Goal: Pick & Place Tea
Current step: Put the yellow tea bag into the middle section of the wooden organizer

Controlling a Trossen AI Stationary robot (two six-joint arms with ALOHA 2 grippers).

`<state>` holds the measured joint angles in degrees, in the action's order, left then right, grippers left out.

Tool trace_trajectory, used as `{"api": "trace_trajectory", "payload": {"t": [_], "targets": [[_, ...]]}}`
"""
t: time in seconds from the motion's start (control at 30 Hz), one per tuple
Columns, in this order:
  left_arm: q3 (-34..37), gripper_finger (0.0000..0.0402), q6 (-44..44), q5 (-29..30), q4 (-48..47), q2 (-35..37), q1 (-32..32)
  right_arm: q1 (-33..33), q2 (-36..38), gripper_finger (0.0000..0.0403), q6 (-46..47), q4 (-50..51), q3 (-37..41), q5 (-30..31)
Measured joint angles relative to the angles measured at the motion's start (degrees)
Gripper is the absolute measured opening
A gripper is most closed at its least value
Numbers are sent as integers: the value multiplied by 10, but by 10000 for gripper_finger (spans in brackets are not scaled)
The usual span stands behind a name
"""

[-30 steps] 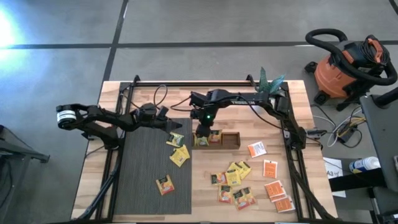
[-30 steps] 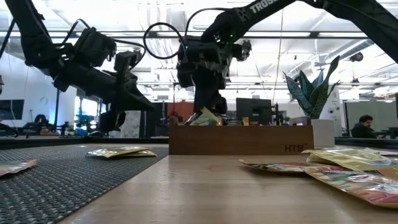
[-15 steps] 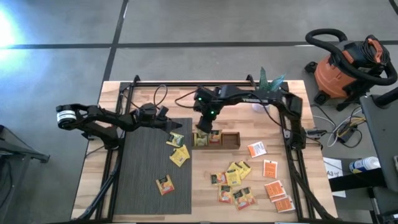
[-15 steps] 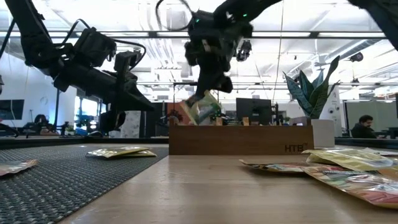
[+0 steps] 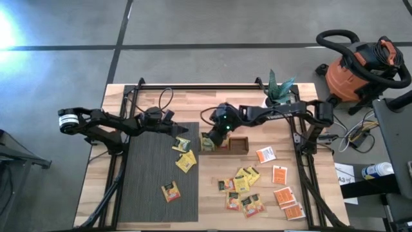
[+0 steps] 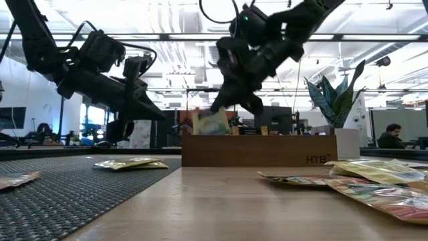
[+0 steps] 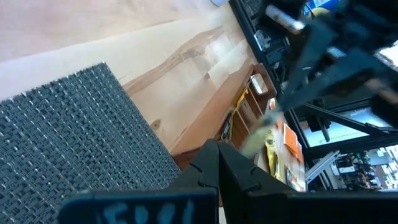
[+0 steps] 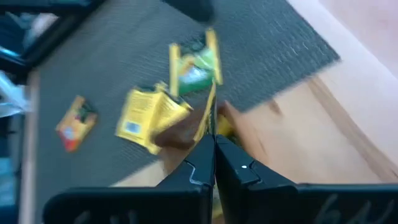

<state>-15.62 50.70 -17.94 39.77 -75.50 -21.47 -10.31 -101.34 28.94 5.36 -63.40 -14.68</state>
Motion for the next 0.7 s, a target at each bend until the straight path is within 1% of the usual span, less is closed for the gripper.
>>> {"api": "trace_trajectory", "payload": {"t": [0.3, 0.47, 0.7], "targets": [[0, 0, 4, 0, -9, 0, 0, 2, 0, 8, 7, -83, 53, 5], [0, 0, 5, 0, -9, 0, 0, 4, -4, 8, 7, -83, 69, 2], [0, 0, 5, 8, -9, 0, 0, 10, -18, 8, -11, -91, 63, -16]]}}
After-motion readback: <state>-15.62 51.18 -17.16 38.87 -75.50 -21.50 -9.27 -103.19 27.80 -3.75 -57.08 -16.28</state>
